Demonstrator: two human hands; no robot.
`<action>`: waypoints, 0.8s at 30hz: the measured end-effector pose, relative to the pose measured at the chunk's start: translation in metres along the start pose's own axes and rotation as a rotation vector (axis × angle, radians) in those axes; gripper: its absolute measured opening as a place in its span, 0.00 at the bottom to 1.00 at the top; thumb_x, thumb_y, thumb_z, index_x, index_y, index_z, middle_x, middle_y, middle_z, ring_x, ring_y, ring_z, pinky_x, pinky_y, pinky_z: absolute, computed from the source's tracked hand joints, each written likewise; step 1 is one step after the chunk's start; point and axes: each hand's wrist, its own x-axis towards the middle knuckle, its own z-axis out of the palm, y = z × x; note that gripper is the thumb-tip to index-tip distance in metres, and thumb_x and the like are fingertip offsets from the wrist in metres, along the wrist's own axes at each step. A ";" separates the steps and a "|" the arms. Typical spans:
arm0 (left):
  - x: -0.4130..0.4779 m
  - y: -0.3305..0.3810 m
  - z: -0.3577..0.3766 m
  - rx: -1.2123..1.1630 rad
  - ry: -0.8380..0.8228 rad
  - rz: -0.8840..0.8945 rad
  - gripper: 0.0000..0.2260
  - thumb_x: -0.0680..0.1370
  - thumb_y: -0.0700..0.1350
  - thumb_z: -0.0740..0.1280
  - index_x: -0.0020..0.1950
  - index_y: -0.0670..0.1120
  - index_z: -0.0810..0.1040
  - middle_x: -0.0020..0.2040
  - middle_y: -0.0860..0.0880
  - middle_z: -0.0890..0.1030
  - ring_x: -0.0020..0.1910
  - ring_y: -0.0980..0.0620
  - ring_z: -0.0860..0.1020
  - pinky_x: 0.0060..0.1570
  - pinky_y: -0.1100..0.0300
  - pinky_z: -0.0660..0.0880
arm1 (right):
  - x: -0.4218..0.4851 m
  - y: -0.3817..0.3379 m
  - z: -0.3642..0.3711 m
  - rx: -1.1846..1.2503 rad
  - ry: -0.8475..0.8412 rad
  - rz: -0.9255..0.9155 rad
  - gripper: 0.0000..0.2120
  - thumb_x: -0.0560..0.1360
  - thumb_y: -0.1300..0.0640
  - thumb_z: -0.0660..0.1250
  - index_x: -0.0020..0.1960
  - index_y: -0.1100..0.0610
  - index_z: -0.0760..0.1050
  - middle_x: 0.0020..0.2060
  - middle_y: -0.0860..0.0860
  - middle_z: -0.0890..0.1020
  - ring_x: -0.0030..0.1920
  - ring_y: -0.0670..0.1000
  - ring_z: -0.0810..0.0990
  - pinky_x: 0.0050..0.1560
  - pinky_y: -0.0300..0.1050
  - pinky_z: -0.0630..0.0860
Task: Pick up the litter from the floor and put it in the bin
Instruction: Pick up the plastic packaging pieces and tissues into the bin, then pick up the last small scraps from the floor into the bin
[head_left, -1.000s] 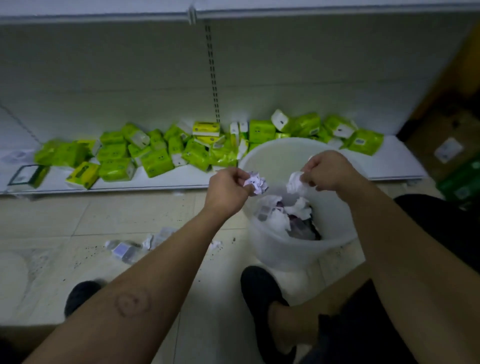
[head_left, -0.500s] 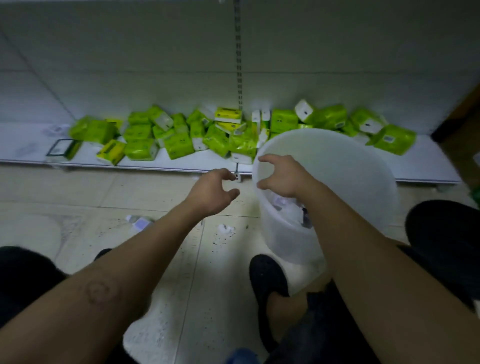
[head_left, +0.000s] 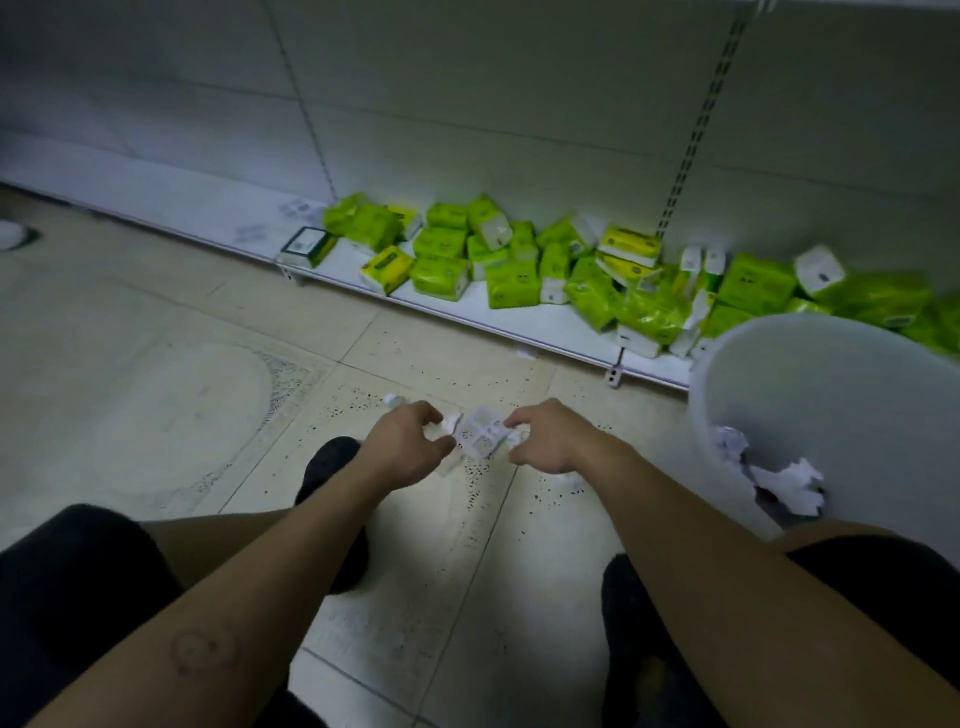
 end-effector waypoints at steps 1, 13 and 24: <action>0.005 -0.011 0.002 -0.001 -0.009 -0.029 0.21 0.76 0.52 0.67 0.66 0.45 0.73 0.65 0.45 0.77 0.62 0.47 0.75 0.53 0.62 0.67 | 0.010 -0.001 0.008 -0.011 -0.028 0.001 0.28 0.73 0.52 0.69 0.71 0.50 0.68 0.72 0.58 0.64 0.63 0.59 0.75 0.62 0.48 0.73; 0.125 -0.103 0.085 -0.044 -0.262 -0.249 0.26 0.77 0.52 0.65 0.74 0.51 0.63 0.70 0.40 0.70 0.62 0.41 0.74 0.60 0.52 0.72 | 0.147 0.064 0.104 0.157 -0.299 0.289 0.22 0.76 0.56 0.65 0.70 0.54 0.69 0.70 0.55 0.71 0.63 0.55 0.74 0.61 0.43 0.71; 0.231 -0.152 0.182 -0.329 0.013 -0.718 0.48 0.62 0.67 0.73 0.71 0.44 0.56 0.65 0.41 0.68 0.61 0.40 0.73 0.57 0.44 0.76 | 0.285 0.067 0.174 0.865 0.177 0.739 0.21 0.70 0.49 0.72 0.59 0.57 0.77 0.50 0.57 0.84 0.44 0.54 0.83 0.47 0.53 0.83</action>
